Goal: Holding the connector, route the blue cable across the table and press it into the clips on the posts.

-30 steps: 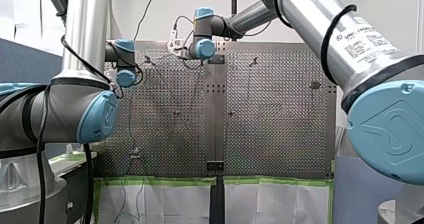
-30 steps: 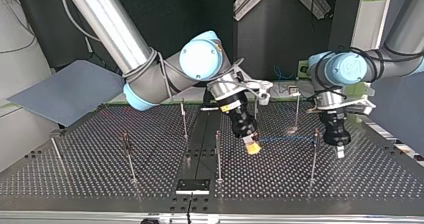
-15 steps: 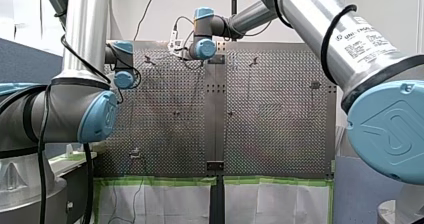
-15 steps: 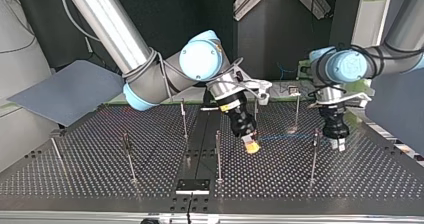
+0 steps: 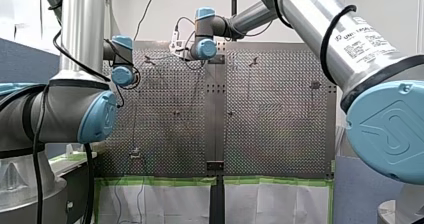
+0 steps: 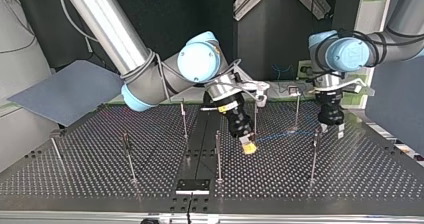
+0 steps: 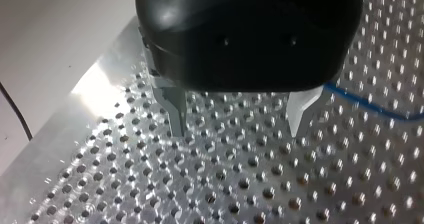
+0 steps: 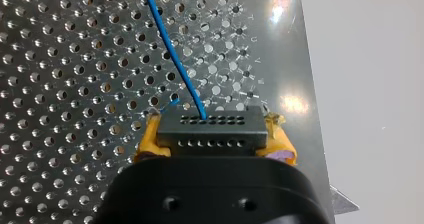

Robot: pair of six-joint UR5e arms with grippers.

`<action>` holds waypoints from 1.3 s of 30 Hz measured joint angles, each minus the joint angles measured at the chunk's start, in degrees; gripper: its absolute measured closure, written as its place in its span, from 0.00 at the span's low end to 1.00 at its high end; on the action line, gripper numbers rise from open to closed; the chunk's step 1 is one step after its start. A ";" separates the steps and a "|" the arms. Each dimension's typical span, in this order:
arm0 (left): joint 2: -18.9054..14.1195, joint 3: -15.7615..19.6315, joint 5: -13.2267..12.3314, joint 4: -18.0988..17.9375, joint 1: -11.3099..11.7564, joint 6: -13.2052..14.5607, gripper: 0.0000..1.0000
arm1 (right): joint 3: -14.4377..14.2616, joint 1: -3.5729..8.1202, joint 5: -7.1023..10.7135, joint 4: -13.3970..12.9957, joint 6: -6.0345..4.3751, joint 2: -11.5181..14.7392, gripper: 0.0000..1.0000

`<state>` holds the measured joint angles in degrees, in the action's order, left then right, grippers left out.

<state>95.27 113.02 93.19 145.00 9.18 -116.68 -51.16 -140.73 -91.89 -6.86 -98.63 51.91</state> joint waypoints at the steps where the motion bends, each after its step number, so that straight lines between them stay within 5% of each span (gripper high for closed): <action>1: -0.52 0.26 -0.15 0.55 -0.02 -0.50 0.00 | 0.00 0.03 -0.02 0.01 0.00 0.00 1.00; 10: -5.51 3.27 -1.11 4.96 -0.34 -1.11 0.00 | -0.02 0.24 0.03 0.49 -0.02 0.00 1.00; 23: -13.29 6.36 -3.92 5.83 -2.05 -1.76 0.00 | -0.03 0.49 -1.25 0.95 -0.12 0.00 1.00; 39: -15.75 6.10 -5.30 7.35 -6.28 6.29 0.00 | -0.04 0.51 -2.00 1.36 -0.19 0.00 1.00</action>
<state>79.52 119.12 87.89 152.36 2.90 -110.39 -51.20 -140.22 -93.89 -5.50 -98.82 51.91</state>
